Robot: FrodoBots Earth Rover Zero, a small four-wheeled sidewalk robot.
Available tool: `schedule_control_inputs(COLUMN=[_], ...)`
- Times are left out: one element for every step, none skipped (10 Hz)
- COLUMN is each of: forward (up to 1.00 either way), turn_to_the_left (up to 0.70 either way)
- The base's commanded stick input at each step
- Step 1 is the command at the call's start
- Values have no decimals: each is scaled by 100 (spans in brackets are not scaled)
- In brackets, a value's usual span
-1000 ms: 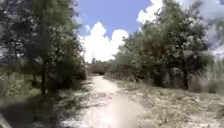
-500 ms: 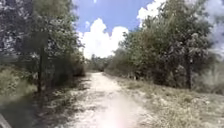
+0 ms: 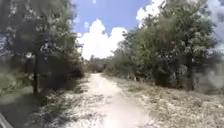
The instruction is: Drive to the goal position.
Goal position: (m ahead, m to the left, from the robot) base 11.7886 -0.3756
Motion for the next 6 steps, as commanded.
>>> schedule_control_inputs(forward=[50,50,50,50,50,50], turn_to_the_left=[0,0,0,0,0,0])
